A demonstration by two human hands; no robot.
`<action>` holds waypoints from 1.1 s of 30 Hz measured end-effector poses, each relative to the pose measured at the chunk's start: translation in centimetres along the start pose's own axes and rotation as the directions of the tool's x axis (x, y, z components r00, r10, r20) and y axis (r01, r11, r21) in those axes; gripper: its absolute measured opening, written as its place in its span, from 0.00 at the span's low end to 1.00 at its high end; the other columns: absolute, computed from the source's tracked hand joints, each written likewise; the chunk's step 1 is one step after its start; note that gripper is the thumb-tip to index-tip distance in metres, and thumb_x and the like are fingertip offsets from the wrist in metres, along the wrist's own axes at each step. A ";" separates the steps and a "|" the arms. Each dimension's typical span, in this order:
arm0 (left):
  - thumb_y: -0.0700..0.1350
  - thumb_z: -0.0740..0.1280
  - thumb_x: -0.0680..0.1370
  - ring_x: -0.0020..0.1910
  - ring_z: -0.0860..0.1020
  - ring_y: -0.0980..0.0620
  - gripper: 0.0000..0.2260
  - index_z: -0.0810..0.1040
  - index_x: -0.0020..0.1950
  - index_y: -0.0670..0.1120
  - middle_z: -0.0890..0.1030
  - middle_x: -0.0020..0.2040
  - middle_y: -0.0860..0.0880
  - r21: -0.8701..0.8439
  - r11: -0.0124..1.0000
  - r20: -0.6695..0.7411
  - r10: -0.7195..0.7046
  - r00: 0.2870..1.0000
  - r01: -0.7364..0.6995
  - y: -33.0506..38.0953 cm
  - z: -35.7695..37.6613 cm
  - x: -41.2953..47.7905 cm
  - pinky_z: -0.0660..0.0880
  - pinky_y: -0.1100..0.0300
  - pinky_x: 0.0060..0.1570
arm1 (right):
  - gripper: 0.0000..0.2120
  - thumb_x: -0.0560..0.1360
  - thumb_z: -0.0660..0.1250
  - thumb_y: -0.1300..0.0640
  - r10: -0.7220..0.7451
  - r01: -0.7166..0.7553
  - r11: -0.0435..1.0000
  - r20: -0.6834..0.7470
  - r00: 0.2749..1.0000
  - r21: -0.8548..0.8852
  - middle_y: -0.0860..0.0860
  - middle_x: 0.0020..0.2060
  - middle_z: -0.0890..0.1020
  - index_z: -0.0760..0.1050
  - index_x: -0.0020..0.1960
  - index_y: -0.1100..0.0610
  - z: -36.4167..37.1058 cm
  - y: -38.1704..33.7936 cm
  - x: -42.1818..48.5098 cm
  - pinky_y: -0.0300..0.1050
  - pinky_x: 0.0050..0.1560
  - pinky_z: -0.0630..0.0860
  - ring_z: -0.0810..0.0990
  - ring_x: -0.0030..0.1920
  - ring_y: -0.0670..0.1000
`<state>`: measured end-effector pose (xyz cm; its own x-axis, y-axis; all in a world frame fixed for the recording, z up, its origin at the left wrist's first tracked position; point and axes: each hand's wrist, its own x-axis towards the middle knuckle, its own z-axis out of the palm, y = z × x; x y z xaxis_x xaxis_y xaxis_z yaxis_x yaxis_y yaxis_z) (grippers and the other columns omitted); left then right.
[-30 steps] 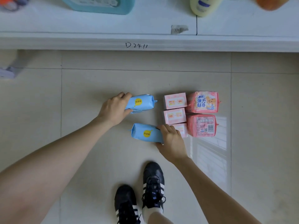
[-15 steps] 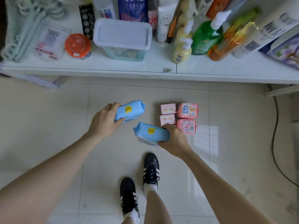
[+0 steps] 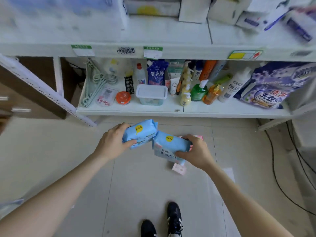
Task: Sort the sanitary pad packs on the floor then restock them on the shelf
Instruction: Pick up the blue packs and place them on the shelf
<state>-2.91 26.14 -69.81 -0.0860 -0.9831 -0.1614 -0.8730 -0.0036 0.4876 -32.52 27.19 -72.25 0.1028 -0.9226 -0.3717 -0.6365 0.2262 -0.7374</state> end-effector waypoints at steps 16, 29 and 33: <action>0.53 0.75 0.71 0.45 0.79 0.54 0.16 0.76 0.54 0.51 0.81 0.46 0.55 -0.008 0.984 -0.260 0.168 0.951 -0.176 12.2 -28.6 -5.5 0.76 0.54 0.43 | 0.21 0.62 0.80 0.54 -0.379 0.380 0.925 -0.105 0.919 -0.004 0.48 0.43 0.81 0.77 0.52 0.50 -17.1 -23.3 -7.9 0.34 0.33 0.74 0.79 0.37 0.43; 0.54 0.76 0.69 0.35 0.76 0.65 0.15 0.77 0.51 0.55 0.82 0.44 0.57 0.116 0.951 -0.423 0.308 0.852 -0.287 18.6 -48.5 -10.3 0.71 0.66 0.35 | 0.17 0.63 0.80 0.57 -0.621 0.631 0.776 -0.194 0.760 -0.011 0.51 0.40 0.84 0.79 0.49 0.51 -25.4 -39.4 -14.5 0.45 0.40 0.75 0.80 0.39 0.53; 0.53 0.77 0.69 0.39 0.78 0.63 0.15 0.78 0.52 0.54 0.81 0.49 0.57 0.121 0.942 -0.467 0.331 0.820 -0.312 20.3 -53.6 -12.1 0.75 0.62 0.43 | 0.17 0.64 0.79 0.61 -0.650 0.670 0.742 -0.216 0.728 0.025 0.53 0.42 0.85 0.80 0.51 0.55 -27.2 -43.6 -16.3 0.54 0.47 0.80 0.83 0.43 0.57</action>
<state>6.12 28.14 -11.98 -0.1354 -0.8927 0.4299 -0.8540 0.3252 0.4062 -27.29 23.86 -18.72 0.3237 -0.8865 0.3305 -0.3840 -0.4424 -0.8104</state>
